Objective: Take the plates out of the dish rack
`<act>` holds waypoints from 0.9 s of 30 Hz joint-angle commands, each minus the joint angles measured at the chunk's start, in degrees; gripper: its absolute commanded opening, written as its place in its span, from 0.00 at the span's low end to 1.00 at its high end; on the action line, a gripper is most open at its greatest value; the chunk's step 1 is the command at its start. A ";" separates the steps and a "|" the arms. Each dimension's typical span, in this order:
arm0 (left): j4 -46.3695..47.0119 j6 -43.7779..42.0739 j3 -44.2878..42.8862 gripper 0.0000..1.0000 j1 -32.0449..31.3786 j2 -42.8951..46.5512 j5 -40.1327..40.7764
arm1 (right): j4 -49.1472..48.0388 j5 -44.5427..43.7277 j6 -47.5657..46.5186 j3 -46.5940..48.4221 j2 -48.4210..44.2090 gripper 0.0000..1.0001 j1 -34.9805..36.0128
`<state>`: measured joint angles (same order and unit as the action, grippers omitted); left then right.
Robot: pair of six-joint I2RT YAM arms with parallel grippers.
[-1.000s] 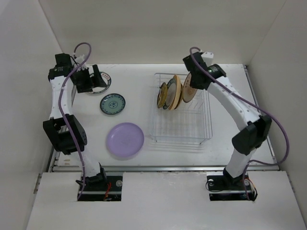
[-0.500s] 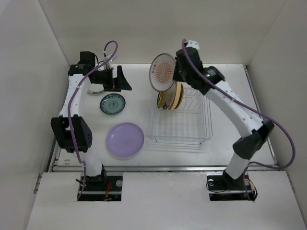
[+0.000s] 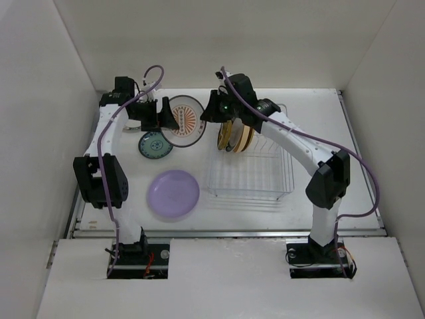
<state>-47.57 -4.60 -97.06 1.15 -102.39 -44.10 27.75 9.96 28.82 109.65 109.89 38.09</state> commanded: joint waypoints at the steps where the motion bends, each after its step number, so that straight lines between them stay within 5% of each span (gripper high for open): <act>1: 1.78 -0.41 1.08 0.91 0.26 0.00 3.93 | -8.24 6.21 1.68 -1.27 -2.66 0.00 0.23; 4: 3.01 -0.41 1.08 0.85 0.26 0.52 2.36 | -9.98 8.40 1.68 -2.06 -2.04 0.00 0.23; 8: 1.96 -0.93 -0.15 0.32 0.26 1.05 -4.67 | -11.14 10.08 2.21 -2.68 -2.04 0.00 0.23; 9: 0.83 -0.94 -0.15 0.05 0.26 1.05 -7.55 | -11.14 10.08 2.21 -2.68 -2.04 0.00 0.23; 18: -17.01 -13.67 -6.56 0.00 3.24 -1.15 -24.36 | -12.28 12.98 2.21 -2.68 -0.90 0.00 -0.29; 23: -16.79 -10.71 -9.73 0.00 7.54 -2.46 -27.88 | -8.59 12.98 2.21 0.56 0.50 0.94 -2.13; 27: 0.46 6.75 -7.28 0.00 12.55 -2.99 -28.68 | -6.92 6.60 2.21 2.85 -1.42 1.00 -2.67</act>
<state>-59.44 -8.64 -103.94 9.30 -105.67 -66.78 22.46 20.69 30.50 108.62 110.61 35.70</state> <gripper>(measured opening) 0.033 0.996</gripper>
